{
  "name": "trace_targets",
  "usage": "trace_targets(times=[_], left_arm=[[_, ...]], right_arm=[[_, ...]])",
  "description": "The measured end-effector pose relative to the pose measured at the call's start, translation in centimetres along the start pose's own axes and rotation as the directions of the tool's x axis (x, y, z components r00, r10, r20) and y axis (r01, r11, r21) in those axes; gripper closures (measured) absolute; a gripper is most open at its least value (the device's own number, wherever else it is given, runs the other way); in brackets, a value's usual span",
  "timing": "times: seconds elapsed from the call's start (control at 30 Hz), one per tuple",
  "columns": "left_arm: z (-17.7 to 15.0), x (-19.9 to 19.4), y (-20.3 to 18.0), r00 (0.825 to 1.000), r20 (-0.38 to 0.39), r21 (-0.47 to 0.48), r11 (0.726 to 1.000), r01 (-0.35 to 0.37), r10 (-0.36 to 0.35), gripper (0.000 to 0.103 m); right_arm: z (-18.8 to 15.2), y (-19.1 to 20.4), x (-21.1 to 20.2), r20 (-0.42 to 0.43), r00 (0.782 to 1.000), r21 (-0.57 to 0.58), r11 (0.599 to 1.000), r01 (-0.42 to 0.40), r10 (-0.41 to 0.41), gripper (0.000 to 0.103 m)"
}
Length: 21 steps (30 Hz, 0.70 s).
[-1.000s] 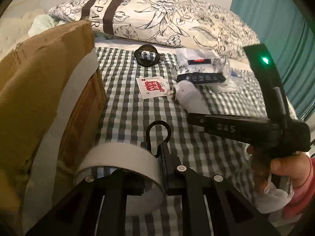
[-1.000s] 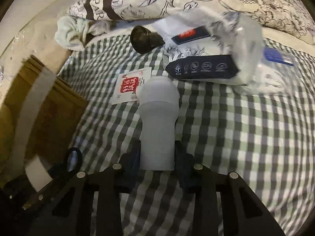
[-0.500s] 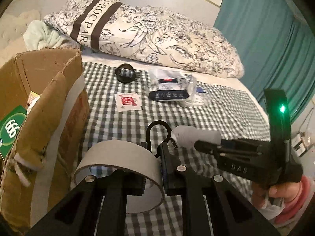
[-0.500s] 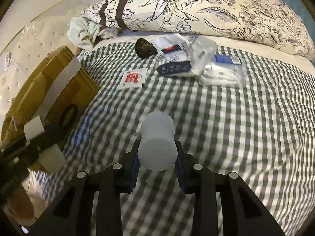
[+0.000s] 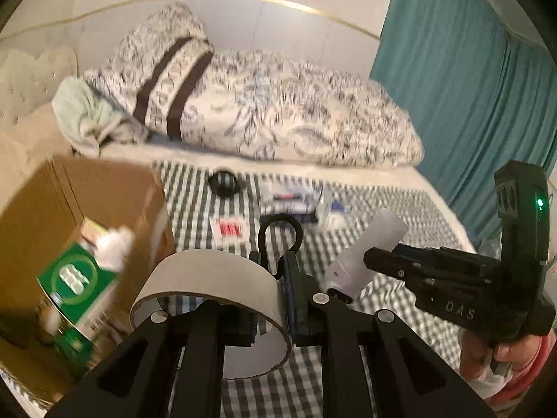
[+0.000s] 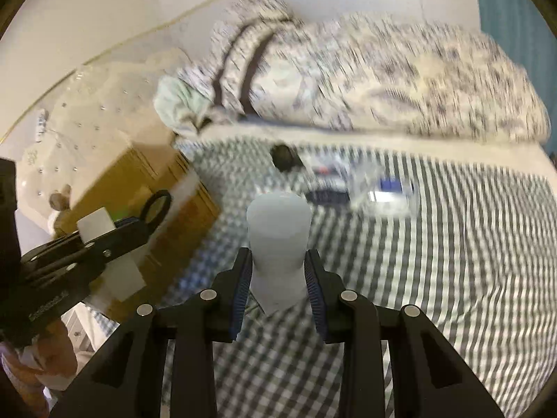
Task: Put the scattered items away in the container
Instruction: 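Carry tape roll and white bottle into the cardboard box and release both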
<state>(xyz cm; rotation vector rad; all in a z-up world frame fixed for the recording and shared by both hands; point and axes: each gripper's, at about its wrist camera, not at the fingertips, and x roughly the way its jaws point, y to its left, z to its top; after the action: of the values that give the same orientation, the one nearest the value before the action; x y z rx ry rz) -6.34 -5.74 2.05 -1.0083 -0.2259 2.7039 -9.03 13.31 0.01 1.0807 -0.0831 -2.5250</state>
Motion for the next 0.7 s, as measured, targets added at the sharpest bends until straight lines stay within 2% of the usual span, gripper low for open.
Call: trace_targets(times=[0.13,0.3,0.53,0.7], left_arm=[[2.0,-2.6,1.3,0.999,0.033,-0.024,0.999,-0.03,0.031,0.09],[3.1,-5.4,5.1,0.989,0.042,-0.042,0.989,-0.138,0.14,0.09],[1.4,-6.7,11.5,0.974,0.003,-0.119,0.967,-0.227,0.229,0.09],[0.1,-5.9,14.8,0.971,-0.042,-0.165,0.957,-0.24,0.237,0.09]], right_arm=[[2.7,2.8,-1.8,0.071,0.997,-0.046,0.998,-0.04,0.043,0.072],[4.8,7.3,-2.1,0.099,0.987,-0.125,0.986,-0.115,0.127,0.072],[6.1,14.4,0.6,0.066,0.966,-0.194,0.953,-0.232,0.248,0.072],[6.2,18.1,4.5,0.005,0.956,-0.209,0.936,-0.284,0.292,0.072]])
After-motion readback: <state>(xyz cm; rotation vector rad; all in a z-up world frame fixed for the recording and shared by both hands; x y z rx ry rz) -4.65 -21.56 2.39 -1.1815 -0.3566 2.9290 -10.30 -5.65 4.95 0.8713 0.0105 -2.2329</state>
